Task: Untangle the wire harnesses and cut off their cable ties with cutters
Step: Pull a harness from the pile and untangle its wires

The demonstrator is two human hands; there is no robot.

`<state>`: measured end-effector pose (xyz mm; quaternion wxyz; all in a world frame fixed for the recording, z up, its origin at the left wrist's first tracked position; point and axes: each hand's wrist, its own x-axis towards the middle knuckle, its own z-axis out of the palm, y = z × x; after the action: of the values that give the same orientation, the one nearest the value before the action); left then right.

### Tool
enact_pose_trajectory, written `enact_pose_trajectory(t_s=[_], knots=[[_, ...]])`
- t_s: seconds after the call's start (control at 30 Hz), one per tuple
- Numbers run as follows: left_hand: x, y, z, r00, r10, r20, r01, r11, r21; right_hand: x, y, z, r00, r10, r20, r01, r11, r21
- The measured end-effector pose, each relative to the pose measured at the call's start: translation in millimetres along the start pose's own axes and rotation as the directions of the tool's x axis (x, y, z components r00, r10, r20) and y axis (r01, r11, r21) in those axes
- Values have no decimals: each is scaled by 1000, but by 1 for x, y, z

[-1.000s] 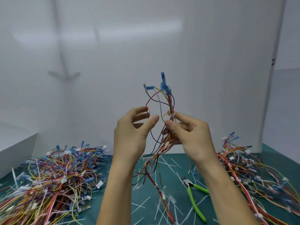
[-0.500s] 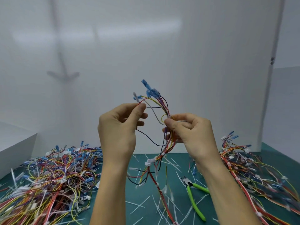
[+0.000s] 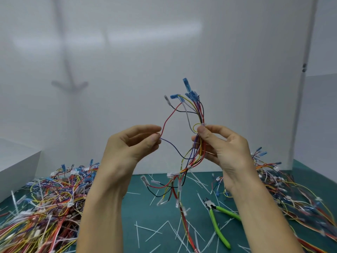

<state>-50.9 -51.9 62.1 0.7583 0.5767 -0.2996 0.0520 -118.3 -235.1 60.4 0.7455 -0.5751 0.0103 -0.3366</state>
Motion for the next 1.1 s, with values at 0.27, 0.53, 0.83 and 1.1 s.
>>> enact_pose_trajectory(t_s=[0.27, 0.53, 0.83, 1.1], knots=[[-2, 9, 3, 996, -19, -83, 2, 980, -197, 0, -2, -3, 1000, -24, -20, 23, 999, -22], [4, -2, 6, 992, -77, -100, 73, 996, -49, -1, -1, 3, 995, -71, -75, 71, 997, 2], [0, -13, 27, 932, -156, 327, -7, 894, 448, -6, 2, 13, 999, -32, -19, 33, 998, 47], [1, -12, 27, 981, -5, 194, -76, 909, 410, -1, 1, 3, 998, 5, 70, -5, 1000, 12]])
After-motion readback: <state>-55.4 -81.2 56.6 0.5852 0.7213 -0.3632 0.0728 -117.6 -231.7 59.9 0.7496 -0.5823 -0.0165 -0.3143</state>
